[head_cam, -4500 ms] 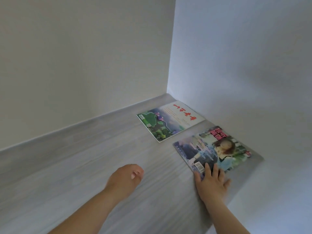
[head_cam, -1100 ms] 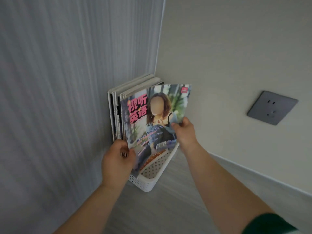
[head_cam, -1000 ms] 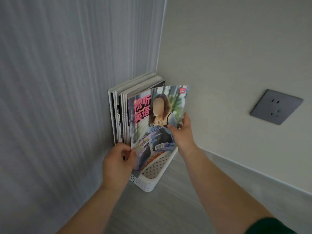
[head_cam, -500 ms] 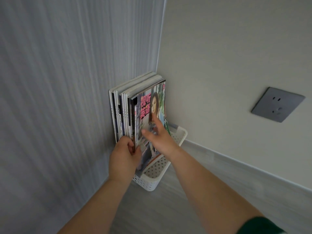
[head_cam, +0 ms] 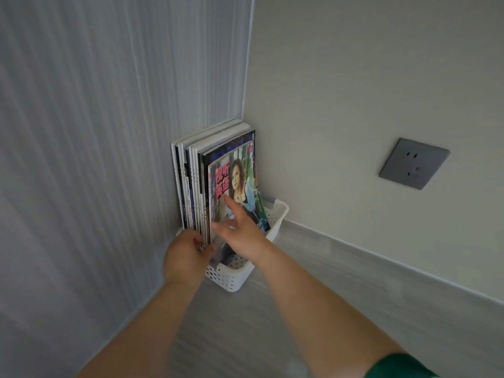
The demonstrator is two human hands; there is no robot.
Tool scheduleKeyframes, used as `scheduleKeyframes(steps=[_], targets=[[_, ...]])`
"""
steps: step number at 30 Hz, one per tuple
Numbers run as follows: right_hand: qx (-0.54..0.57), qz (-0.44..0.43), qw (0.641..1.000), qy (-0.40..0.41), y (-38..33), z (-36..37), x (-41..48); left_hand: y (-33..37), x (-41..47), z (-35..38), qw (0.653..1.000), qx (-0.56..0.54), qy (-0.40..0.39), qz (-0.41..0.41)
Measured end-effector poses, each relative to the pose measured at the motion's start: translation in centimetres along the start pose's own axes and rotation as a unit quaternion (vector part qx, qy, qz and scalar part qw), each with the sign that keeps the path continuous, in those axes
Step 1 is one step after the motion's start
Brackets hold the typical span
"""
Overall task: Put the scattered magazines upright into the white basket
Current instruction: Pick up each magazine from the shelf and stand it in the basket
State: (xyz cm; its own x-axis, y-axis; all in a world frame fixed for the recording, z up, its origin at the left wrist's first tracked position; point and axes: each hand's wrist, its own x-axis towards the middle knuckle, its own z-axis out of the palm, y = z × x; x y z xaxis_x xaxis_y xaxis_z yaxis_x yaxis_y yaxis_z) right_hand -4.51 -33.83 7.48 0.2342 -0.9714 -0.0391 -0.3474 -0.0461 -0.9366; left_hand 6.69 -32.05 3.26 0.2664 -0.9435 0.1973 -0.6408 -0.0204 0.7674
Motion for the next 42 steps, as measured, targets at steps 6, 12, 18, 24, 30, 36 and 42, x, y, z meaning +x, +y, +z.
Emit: scheduleKeyframes(steps=[6,12,18,24,30,36,42], targets=[[-0.018,0.004,0.996,0.088,1.5,-4.0,-3.8,2.8,-4.0,0.9,0.994,-0.085,0.010,0.069],[-0.079,0.043,0.963,0.253,6.6,-11.6,-12.5,8.8,-10.4,5.4,0.981,-0.094,-0.071,0.154],[-0.114,0.123,0.924,0.344,11.8,-20.8,-24.7,15.7,-18.7,11.2,0.964,-0.105,-0.186,0.157],[-0.120,0.223,0.854,0.454,18.6,-31.4,-41.5,24.1,-29.8,19.6,0.927,-0.069,-0.299,0.215],[-0.143,0.295,0.797,0.507,24.7,-39.2,-55.1,31.0,-39.9,28.0,0.885,-0.049,-0.387,0.253],[-0.265,0.418,0.696,0.521,30.5,-44.8,-64.6,34.7,-45.6,35.5,0.836,-0.010,-0.473,0.277],[-0.329,0.483,0.704,0.403,35.1,-47.7,-68.5,39.5,-49.5,43.8,0.797,0.042,-0.476,0.369]])
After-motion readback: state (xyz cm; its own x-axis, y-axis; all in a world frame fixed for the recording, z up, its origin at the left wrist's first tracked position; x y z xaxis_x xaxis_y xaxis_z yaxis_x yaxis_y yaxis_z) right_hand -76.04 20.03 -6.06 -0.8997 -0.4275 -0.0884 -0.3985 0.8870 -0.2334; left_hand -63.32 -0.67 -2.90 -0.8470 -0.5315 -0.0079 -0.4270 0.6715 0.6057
